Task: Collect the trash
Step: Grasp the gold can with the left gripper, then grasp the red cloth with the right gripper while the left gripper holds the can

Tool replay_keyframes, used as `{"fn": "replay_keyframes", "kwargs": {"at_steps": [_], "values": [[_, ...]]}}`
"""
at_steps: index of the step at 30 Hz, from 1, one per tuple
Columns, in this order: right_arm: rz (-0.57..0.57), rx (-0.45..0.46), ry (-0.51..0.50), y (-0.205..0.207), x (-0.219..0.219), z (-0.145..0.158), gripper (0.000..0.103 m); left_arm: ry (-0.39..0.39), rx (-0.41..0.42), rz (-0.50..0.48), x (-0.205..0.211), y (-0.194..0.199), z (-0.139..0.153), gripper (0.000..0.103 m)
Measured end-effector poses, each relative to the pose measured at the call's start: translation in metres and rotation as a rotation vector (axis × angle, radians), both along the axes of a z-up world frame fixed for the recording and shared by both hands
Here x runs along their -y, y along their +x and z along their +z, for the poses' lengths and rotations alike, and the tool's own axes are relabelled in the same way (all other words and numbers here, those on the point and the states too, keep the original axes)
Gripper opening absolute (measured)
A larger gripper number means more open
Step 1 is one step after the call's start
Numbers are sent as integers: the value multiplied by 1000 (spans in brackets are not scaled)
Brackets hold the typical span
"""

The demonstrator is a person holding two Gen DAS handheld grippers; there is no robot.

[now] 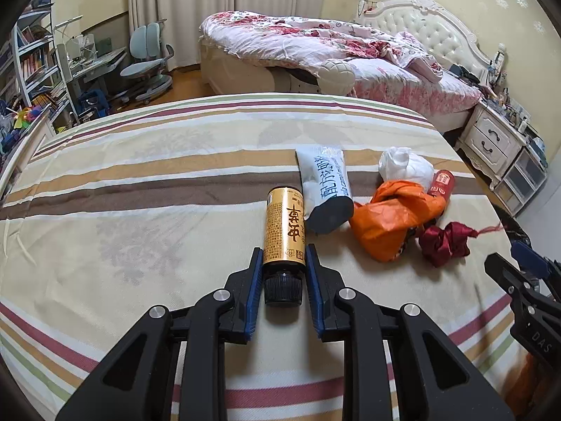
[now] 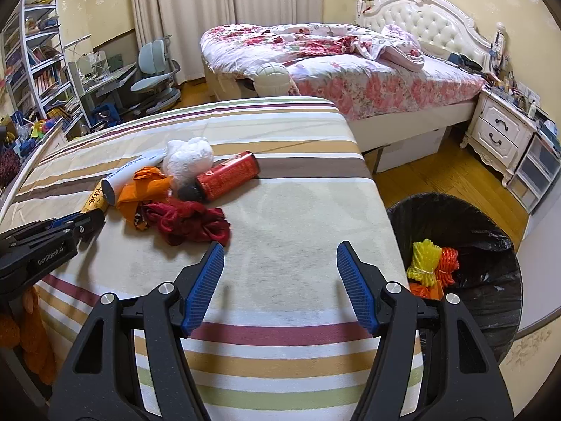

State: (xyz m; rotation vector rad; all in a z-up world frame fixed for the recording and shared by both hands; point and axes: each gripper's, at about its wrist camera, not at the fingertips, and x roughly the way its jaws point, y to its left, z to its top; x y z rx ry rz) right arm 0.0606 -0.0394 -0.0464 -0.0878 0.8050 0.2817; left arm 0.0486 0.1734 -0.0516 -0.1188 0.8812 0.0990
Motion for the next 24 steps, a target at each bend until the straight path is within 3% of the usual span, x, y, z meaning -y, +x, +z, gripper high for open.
{"fn": "replay_keyframes", "kwargs": {"at_steps": [9,21,24], "values": [[62,0,-7,-3,-27,1,66,-3,-4,3,-16,-26,1,25],[113,-36,-26,12,-63,-4,66,-16,2,30,-29,-31,1,25],[120,-67,-45,16,-67,-9,62,-11,6,30,-28,-31,0,25]]}}
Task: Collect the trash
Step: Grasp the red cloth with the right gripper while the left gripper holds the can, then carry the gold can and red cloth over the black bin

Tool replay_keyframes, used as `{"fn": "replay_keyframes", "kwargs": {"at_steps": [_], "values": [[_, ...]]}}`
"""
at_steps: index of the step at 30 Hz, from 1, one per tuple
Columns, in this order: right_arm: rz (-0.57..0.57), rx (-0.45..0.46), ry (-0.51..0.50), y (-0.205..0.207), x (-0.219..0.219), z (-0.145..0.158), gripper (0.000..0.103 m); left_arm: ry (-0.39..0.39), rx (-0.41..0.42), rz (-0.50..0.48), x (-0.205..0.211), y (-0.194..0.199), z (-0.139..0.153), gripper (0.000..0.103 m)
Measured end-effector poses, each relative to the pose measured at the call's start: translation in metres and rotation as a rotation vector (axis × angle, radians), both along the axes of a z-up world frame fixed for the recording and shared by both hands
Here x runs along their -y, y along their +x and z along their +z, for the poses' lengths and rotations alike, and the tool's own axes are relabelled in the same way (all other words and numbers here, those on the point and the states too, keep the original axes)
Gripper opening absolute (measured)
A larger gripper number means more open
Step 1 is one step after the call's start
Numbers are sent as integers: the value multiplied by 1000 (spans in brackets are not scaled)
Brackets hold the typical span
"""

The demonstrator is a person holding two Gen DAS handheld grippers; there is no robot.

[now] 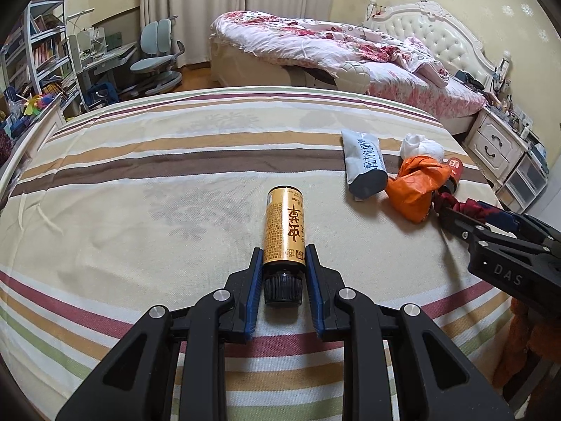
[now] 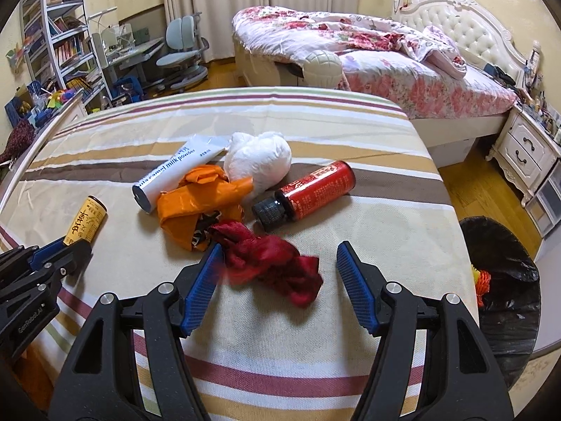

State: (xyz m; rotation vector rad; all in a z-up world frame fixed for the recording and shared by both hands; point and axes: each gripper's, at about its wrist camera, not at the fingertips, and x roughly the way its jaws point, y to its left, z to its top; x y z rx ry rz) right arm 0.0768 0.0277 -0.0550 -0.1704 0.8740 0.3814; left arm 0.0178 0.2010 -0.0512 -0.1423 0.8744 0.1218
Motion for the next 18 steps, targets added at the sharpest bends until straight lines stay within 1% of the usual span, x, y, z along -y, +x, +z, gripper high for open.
{"fn": "replay_keyframes", "kwargs": {"at_steps": [2,5,7,13,18], "values": [[5,-3,-15,-1,-2,-2,50,3,2,0,1,0,0,25],[14,6,-31,-4,-4,-2,42,-1,6,2,0,-1,-1,25],[19,9,-34,-7,-3,-2,39,-4,7,1,0,-2,-1,25],[17,16,-28,-15,2,-1,36,-17,15,-4,0,-7,0,25],[6,26,-12,-26,12,1,35,-19,24,-16,4,-11,2,25]]}}
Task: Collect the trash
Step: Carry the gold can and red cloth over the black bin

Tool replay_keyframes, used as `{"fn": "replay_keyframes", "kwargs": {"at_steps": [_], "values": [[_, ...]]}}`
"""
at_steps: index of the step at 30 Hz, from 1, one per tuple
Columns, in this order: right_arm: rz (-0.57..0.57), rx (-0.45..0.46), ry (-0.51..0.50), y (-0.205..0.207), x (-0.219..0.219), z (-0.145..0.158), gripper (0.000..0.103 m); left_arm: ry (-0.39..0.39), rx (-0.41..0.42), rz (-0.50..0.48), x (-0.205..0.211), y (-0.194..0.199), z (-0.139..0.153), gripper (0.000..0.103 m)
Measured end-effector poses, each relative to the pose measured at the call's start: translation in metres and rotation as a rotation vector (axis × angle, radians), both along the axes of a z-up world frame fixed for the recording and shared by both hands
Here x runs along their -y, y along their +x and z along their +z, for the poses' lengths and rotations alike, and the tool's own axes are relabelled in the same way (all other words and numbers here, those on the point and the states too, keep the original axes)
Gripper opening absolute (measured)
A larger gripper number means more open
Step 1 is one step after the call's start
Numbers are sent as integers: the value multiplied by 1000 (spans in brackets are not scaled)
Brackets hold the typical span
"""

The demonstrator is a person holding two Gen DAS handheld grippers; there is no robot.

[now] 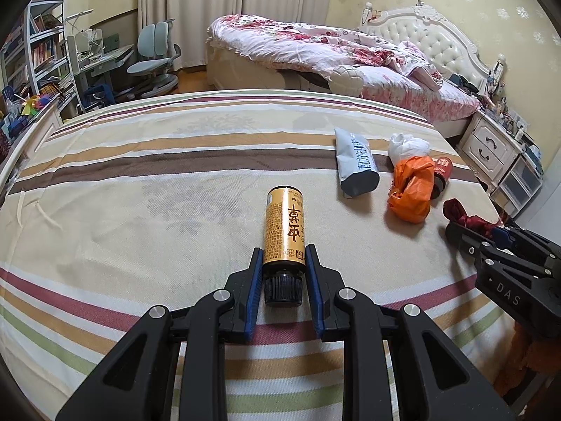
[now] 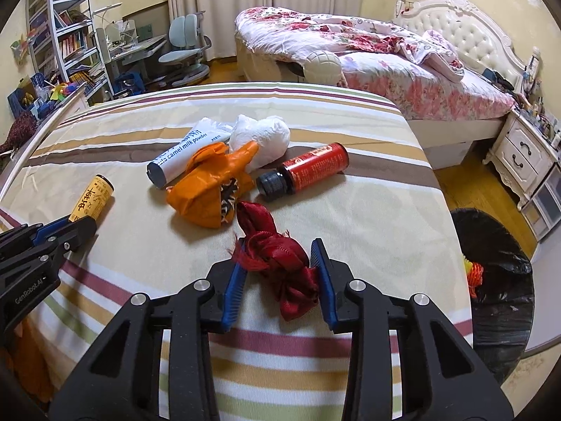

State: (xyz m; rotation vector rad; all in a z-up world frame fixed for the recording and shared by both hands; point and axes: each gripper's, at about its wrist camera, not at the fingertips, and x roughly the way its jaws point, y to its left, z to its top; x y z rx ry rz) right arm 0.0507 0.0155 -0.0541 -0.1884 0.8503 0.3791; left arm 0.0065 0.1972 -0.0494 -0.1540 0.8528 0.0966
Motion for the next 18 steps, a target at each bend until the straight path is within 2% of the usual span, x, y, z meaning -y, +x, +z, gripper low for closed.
{"fn": "replay_keyframes", "kwargs": {"at_steps": [7,18], "values": [[-29,18,19,-15,18,4,35,-15,23,-32,14,-8,5,25],[-114,64,45,-34,61,15,35,-18,73,-135,62,-13,17,25]]}}
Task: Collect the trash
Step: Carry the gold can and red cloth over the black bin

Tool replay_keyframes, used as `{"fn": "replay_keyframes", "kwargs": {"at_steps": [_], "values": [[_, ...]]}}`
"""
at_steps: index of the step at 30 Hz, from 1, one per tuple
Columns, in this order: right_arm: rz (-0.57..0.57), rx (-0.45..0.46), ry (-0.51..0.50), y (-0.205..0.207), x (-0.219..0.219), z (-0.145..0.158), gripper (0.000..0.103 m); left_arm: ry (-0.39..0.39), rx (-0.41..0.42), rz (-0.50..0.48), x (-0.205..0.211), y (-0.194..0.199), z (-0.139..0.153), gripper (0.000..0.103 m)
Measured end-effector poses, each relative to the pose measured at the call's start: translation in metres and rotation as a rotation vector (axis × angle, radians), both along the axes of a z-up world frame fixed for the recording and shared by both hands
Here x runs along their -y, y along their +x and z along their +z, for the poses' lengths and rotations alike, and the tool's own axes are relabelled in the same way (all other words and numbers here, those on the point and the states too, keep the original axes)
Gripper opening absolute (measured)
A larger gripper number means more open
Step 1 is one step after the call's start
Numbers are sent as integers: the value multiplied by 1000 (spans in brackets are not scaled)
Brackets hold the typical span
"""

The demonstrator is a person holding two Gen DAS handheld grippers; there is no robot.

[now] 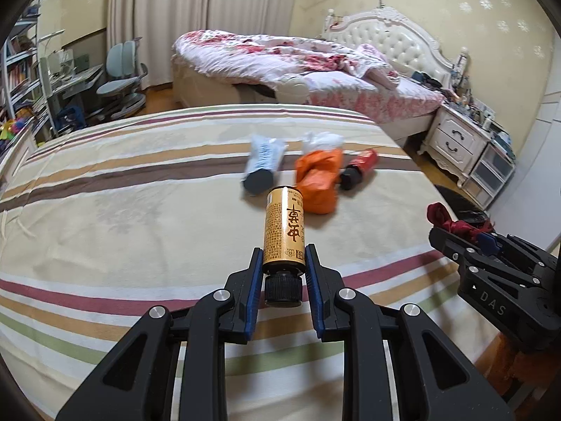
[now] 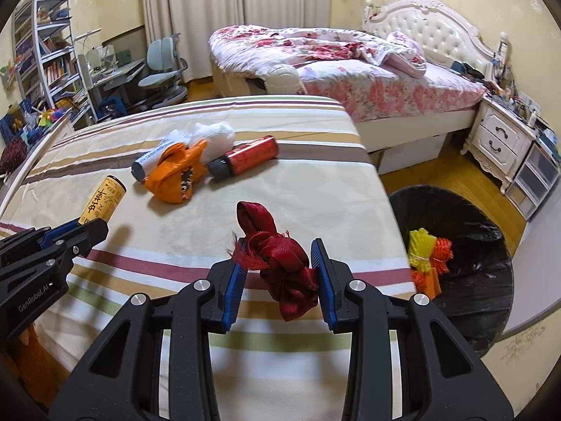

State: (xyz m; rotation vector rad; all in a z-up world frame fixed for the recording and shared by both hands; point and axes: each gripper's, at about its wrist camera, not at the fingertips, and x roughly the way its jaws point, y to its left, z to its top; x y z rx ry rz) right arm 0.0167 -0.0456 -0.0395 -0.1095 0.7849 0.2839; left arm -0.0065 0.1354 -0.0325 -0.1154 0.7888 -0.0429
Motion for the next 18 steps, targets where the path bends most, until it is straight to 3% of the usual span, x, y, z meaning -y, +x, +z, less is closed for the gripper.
{"fn": "replay_keyframes", "kwargs": {"at_steps": [18], "values": [[-207,83,21,2,91,22,35,-5,96,-208,101,15,23,25]]}}
